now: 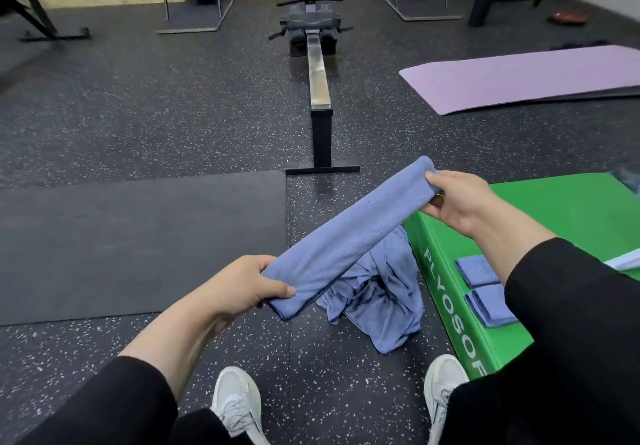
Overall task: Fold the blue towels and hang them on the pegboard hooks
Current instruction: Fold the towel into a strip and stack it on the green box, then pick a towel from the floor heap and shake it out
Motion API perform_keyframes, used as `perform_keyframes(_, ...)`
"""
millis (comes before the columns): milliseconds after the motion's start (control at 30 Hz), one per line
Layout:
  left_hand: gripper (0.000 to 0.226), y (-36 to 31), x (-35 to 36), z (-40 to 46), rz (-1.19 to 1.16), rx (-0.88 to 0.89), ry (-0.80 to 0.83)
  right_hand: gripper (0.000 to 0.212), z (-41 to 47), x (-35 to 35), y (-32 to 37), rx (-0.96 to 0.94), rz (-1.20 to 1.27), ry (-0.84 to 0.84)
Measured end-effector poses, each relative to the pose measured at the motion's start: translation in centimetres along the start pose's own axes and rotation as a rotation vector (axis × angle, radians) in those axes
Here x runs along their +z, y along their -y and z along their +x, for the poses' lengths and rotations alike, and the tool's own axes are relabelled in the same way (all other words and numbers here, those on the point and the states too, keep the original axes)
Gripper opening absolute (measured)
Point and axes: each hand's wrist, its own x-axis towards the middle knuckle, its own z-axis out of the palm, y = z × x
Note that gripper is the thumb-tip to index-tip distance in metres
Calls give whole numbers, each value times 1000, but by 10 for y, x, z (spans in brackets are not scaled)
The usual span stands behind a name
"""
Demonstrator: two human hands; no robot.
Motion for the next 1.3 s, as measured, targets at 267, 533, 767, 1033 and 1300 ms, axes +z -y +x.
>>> perform_keyframes(267, 26, -50, 49, 29, 18, 198, 31, 11, -13, -100, 50, -48, -143, -115)
perform_keyframes(533, 10, -110, 160, 74, -53, 246, 155, 7, -34, -239, 72, -45, -296, -335)
perform_keyframes(767, 14, -98, 263, 123, -92, 148, 263, 9, -16, -342, 26, 51, -410, -503)
perform_keyframes(1033, 13, -52, 359, 177, -62, -2, 273, 14, 17, -424, -39, 205, -573, -593)
perform_keyframes(1300, 23, -28, 412, 228, 17, -1, 201, 12, 56, -463, -88, 256, -663, -685)
